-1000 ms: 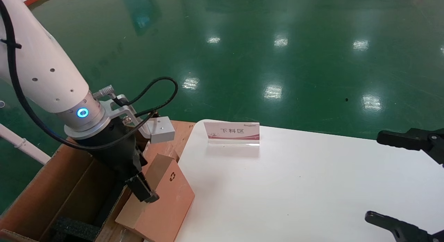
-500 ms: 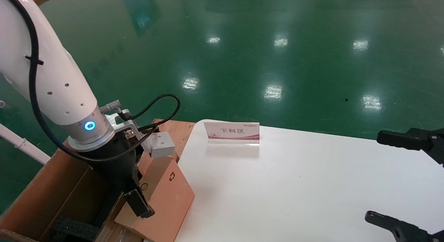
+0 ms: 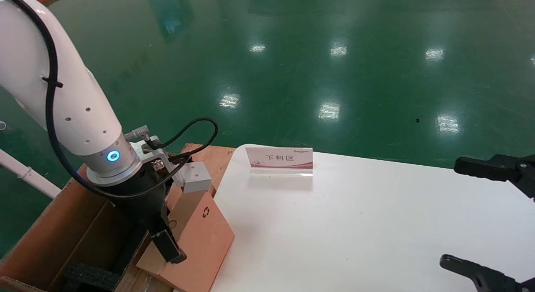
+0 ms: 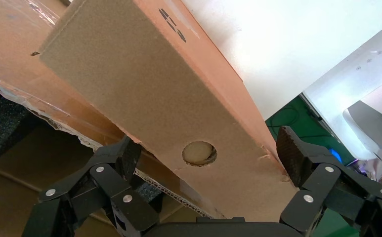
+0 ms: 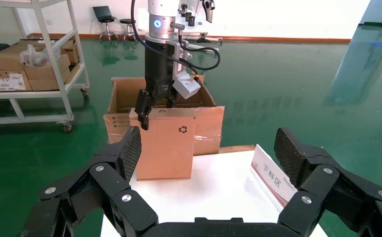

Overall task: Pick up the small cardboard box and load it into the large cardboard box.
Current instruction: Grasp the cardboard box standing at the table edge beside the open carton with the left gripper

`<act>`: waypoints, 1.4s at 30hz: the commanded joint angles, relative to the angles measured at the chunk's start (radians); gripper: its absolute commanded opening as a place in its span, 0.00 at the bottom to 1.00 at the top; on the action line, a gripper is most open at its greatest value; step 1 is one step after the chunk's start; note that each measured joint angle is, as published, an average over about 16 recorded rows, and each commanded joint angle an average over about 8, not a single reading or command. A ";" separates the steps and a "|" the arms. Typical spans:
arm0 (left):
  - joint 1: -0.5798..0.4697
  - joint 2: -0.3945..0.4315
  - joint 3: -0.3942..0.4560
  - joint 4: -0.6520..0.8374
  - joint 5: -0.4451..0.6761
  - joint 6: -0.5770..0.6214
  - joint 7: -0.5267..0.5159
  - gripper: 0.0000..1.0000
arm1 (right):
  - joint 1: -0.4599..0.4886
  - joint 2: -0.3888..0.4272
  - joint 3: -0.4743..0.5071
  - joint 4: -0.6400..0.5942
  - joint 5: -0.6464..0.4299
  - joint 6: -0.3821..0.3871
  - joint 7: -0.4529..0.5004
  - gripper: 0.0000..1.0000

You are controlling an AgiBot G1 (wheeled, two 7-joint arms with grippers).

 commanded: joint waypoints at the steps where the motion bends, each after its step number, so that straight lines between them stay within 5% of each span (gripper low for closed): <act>1: 0.000 0.000 0.000 0.000 0.000 -0.001 0.000 0.24 | 0.000 0.000 0.000 0.000 0.000 0.000 0.000 0.68; 3: 0.000 0.000 -0.001 0.000 0.000 0.000 0.000 0.00 | 0.000 0.000 0.000 0.000 0.000 0.000 0.000 0.43; 6: 0.001 0.000 -0.003 0.000 0.001 0.001 0.001 0.00 | 0.000 0.000 0.000 0.000 0.000 0.000 0.000 0.06; 7: 0.001 0.000 -0.003 0.000 0.001 0.001 0.001 0.00 | 0.000 0.000 0.000 0.000 0.000 0.000 0.000 0.00; 42: -0.019 0.000 -0.026 0.023 -0.022 0.006 0.025 0.00 | 0.000 0.000 0.000 0.000 0.000 0.000 0.000 0.00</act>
